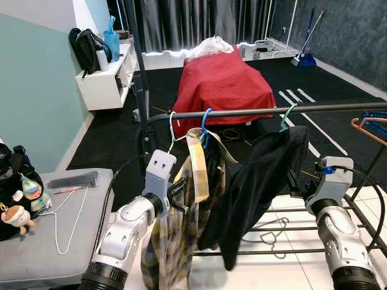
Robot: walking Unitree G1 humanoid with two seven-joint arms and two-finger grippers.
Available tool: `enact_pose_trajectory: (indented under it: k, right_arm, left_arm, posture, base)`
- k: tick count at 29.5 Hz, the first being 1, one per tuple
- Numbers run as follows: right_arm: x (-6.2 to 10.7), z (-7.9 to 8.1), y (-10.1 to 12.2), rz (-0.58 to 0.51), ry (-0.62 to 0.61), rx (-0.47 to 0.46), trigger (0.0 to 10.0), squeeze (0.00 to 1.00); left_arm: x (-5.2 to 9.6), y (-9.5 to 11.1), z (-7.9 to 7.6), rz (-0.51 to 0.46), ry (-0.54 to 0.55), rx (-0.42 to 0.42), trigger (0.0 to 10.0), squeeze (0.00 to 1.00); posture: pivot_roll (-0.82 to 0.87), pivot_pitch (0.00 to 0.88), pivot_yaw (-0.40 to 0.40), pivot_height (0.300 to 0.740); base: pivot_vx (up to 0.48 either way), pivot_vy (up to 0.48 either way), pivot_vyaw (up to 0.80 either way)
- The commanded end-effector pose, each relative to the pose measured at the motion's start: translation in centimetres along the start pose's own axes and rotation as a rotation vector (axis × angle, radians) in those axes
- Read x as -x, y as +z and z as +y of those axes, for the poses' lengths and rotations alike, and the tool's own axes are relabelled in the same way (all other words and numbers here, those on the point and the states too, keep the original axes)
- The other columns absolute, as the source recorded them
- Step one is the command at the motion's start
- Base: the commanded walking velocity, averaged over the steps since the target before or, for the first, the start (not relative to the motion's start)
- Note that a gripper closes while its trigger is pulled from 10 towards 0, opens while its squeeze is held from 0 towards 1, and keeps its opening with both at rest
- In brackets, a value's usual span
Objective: Hang hanger
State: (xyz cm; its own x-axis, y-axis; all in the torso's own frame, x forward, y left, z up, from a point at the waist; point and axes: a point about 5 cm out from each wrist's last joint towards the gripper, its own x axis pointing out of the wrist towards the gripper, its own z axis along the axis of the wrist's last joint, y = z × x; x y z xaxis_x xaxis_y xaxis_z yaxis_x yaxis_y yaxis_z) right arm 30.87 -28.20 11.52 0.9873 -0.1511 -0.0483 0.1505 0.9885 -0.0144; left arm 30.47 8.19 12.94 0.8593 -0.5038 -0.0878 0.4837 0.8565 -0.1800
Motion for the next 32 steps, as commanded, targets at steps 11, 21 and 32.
enact_pose_trajectory:
  k: [11, 21, 32]
  right_arm:
    - [-0.1, 0.4, -0.1, 0.010, 0.019, 0.005, 10.0, 0.00]
    - [0.5, -0.2, -2.0, 0.076, 0.002, 0.013, 10.0, 0.00]
    - [3.2, -2.8, -6.6, 0.253, -0.109, 0.047, 10.0, 0.00]
  left_arm:
    - [1.7, 0.1, -0.1, 0.001, -0.098, 0.059, 10.0, 1.00]
    - [6.2, -1.5, 2.2, 0.099, -0.187, 0.018, 10.0, 1.00]
    - [9.7, -2.4, 8.9, -0.049, 0.329, 0.051, 10.0, 0.93]
  posture:
    - [-0.13, 0.000, 0.052, 0.740]
    - [-0.11, 0.000, 0.038, 0.740]
    - [-0.09, 0.000, 0.019, 0.740]
  base:
    - [0.000, 0.000, 0.00]
    - [0.000, 0.000, 0.00]
    - [0.000, 0.000, 0.00]
